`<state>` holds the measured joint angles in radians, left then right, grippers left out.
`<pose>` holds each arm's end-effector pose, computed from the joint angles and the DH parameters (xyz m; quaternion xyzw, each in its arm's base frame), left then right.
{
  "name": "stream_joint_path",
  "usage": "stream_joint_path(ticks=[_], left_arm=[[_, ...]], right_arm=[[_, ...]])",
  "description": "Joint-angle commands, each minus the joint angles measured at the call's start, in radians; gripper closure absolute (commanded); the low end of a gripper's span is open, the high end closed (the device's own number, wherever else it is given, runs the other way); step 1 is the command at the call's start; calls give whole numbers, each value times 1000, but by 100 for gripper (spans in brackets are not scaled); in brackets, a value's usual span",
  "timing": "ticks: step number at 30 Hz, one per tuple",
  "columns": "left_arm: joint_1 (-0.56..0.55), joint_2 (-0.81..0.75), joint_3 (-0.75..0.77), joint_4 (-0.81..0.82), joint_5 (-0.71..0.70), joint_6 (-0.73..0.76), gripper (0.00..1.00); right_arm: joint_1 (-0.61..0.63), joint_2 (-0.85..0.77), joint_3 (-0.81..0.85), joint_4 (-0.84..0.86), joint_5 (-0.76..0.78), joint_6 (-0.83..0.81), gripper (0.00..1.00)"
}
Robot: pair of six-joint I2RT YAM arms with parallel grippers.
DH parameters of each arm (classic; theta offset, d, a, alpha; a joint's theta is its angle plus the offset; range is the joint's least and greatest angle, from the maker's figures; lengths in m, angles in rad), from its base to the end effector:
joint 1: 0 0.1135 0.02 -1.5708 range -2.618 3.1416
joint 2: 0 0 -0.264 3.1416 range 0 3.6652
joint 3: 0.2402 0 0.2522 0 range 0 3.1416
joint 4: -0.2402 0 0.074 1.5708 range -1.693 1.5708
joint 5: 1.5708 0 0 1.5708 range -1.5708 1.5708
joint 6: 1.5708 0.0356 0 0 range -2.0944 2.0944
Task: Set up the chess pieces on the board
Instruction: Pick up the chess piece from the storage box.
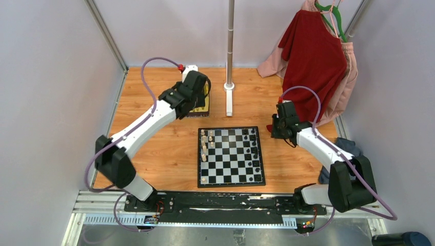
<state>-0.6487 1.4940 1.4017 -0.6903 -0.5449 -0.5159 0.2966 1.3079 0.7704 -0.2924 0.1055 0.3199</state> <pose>0.2687 -0.1806 0.3402 -0.0441 0.8942 0.0041 0.4455 0.2558 0.0743 0.2138 0.0299 0.9306 0.0629 0.3594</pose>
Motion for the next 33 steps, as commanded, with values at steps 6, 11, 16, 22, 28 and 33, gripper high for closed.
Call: stream_joint_path(ticks=[6, 11, 16, 22, 28, 33], left_arm=[[155, 346, 208, 185, 168, 23, 44], [221, 476, 278, 202, 183, 2, 48], [288, 529, 291, 226, 206, -20, 51], [323, 573, 322, 221, 220, -4, 52], [327, 627, 362, 218, 245, 0, 54], [327, 652, 378, 218, 265, -2, 55]], right_arm=[[-5, -92, -70, -47, -55, 18, 71], [0, -113, -100, -33, -89, 27, 71], [7, -89, -99, -18, -90, 30, 71], [13, -52, -91, 1, -128, 38, 71], [15, -46, -91, 1, -122, 38, 71], [15, -37, -94, 6, -121, 39, 71]])
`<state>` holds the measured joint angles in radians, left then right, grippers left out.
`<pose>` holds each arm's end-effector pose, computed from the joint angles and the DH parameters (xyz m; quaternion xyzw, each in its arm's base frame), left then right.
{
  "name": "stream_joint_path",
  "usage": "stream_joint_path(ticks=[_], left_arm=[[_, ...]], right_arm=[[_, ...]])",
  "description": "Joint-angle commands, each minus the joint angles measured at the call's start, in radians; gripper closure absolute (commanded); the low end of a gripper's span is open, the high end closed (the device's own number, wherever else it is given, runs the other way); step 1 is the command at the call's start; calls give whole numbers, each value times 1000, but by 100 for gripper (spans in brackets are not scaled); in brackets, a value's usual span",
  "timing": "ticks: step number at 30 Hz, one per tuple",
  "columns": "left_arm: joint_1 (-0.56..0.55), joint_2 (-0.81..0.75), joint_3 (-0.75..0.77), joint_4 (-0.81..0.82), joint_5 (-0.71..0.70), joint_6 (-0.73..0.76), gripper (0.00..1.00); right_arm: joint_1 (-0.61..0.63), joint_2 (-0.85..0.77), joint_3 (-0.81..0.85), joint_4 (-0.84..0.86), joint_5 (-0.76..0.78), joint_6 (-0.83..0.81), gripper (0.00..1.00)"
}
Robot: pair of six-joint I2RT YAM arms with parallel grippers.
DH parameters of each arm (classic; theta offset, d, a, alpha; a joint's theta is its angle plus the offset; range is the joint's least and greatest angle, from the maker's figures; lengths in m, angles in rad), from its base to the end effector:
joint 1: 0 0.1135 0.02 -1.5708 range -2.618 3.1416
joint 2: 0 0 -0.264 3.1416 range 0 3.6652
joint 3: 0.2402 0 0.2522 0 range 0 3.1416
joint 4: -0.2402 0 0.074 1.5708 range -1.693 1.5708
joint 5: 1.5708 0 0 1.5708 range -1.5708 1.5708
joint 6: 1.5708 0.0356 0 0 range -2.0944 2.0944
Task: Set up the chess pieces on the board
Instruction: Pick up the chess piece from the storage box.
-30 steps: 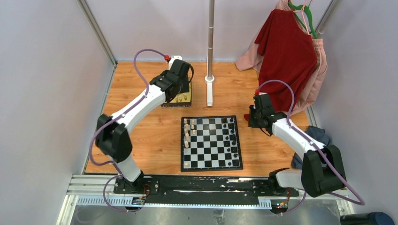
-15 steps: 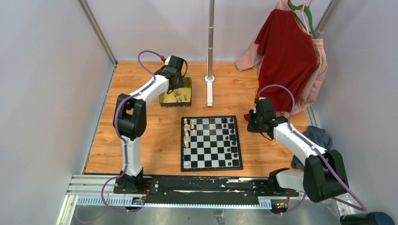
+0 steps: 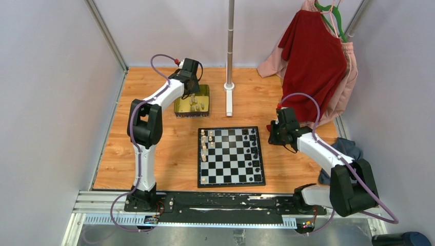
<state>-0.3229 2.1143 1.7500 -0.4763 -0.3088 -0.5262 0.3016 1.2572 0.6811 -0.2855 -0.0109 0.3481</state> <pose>0.4575 -0.1417 0.2278 -0.1483 0.9126 -0.0144 0.3806 0.2367 0.0740 0.1983 0.0199 0.9376 0.1157 0.3274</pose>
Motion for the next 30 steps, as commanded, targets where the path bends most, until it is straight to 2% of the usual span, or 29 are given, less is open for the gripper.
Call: stream_joint_path(ticks=[1, 30], left_arm=[[1, 34, 31, 2, 30, 8, 55], [1, 89, 34, -14, 22, 9, 58]], right_arm=[[10, 18, -3, 0, -4, 9, 71], [10, 50, -11, 20, -29, 15, 71]])
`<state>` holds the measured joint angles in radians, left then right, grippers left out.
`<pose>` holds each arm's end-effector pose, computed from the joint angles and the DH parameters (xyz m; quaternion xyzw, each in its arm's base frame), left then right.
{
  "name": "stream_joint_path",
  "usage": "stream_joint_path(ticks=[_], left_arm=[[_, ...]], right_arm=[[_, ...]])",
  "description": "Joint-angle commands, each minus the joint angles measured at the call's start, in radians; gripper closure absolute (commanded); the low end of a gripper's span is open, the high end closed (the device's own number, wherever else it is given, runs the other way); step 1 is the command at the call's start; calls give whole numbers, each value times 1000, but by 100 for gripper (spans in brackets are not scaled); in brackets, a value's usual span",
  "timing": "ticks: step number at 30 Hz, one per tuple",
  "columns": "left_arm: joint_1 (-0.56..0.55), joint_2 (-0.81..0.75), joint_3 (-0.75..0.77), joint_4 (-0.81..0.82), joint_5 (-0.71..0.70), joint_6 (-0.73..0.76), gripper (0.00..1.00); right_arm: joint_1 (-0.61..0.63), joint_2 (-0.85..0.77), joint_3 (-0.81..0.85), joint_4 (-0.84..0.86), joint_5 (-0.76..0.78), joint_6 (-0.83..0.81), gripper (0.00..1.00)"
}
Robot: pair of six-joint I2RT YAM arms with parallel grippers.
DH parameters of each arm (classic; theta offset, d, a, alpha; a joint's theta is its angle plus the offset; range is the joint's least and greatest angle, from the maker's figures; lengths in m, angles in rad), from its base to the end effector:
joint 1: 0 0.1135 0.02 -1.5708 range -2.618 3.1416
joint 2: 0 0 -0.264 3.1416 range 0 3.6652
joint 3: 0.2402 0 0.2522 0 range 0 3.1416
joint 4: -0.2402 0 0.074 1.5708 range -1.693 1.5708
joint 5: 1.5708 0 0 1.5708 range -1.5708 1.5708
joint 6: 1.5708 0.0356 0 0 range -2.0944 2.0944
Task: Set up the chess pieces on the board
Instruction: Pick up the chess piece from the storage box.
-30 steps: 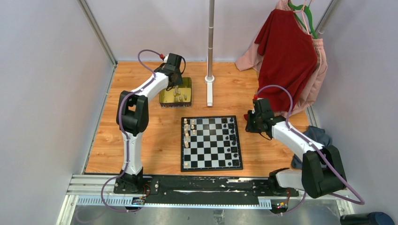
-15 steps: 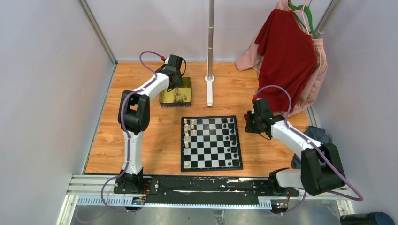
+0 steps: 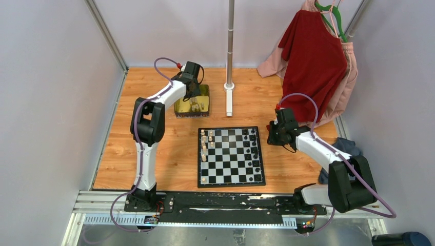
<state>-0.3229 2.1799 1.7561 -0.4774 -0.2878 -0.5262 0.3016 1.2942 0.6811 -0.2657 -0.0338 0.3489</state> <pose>0.4642 -0.1447 0.1992 -0.1417 0.9251 -0.0105 0.3521 0.2409 0.0762 0.1912 0.0165 0.9405 0.1234 0.3162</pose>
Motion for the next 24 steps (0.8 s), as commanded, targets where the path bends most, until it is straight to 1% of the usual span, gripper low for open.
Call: stream_joint_path(ticks=[1, 8, 17, 24], left_arm=[[1, 26, 30, -13, 1, 8, 59], [1, 35, 28, -13, 4, 2, 61], [1, 35, 25, -19, -4, 6, 66], [1, 29, 20, -26, -17, 7, 75]], right_arm=[[11, 14, -11, 0, -6, 13, 71], [9, 20, -11, 1, -5, 13, 71], [10, 24, -12, 2, -5, 14, 71], [10, 23, -14, 3, -7, 14, 71]])
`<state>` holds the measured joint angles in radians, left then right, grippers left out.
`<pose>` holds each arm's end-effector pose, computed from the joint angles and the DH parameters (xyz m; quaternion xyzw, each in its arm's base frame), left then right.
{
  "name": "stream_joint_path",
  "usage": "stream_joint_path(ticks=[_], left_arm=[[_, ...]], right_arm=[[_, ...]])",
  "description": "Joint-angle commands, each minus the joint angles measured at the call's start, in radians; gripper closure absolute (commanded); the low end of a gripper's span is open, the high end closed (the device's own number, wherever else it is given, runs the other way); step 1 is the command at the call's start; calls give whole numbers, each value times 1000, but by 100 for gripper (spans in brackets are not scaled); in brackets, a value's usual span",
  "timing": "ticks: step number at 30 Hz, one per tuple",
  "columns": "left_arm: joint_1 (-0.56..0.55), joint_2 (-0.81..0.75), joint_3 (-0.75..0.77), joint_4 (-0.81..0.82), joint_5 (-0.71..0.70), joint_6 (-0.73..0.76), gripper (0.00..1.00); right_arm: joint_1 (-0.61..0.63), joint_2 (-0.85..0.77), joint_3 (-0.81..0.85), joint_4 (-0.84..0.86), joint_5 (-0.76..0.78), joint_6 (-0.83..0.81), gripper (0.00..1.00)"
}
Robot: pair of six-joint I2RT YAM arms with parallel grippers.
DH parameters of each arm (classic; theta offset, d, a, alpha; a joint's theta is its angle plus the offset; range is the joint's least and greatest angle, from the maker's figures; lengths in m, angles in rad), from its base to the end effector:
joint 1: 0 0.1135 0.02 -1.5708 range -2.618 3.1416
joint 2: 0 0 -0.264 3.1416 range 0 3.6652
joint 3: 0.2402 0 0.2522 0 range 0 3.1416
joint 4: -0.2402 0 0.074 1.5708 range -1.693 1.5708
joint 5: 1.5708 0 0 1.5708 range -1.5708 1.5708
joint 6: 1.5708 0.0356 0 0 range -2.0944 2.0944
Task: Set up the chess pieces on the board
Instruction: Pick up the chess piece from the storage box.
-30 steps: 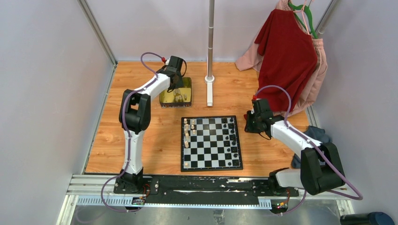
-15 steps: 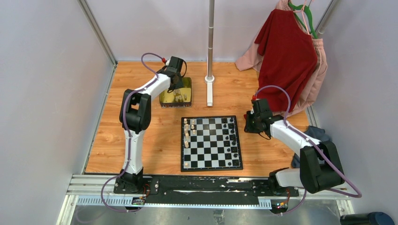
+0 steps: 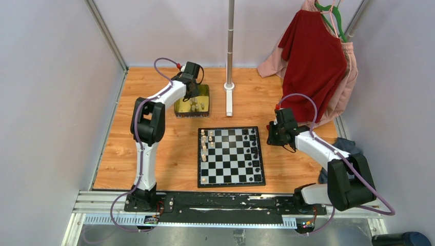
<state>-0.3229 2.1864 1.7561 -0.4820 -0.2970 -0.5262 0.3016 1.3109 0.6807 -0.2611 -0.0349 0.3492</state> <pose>0.4644 -0.1444 0.1959 -0.1426 0.9262 -0.0041 0.3491 0.2424 0.0767 0.1875 0.0166 0.9426 0.1221 0.3105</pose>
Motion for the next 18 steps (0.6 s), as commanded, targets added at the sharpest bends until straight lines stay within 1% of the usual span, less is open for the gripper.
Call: stream_joint_path(ticks=[1, 18], left_arm=[[1, 23, 20, -22, -9, 8, 76], [1, -8, 11, -21, -57, 14, 91]], right_arm=[[10, 6, -15, -2, -6, 14, 71], [10, 7, -18, 2, -10, 13, 71]])
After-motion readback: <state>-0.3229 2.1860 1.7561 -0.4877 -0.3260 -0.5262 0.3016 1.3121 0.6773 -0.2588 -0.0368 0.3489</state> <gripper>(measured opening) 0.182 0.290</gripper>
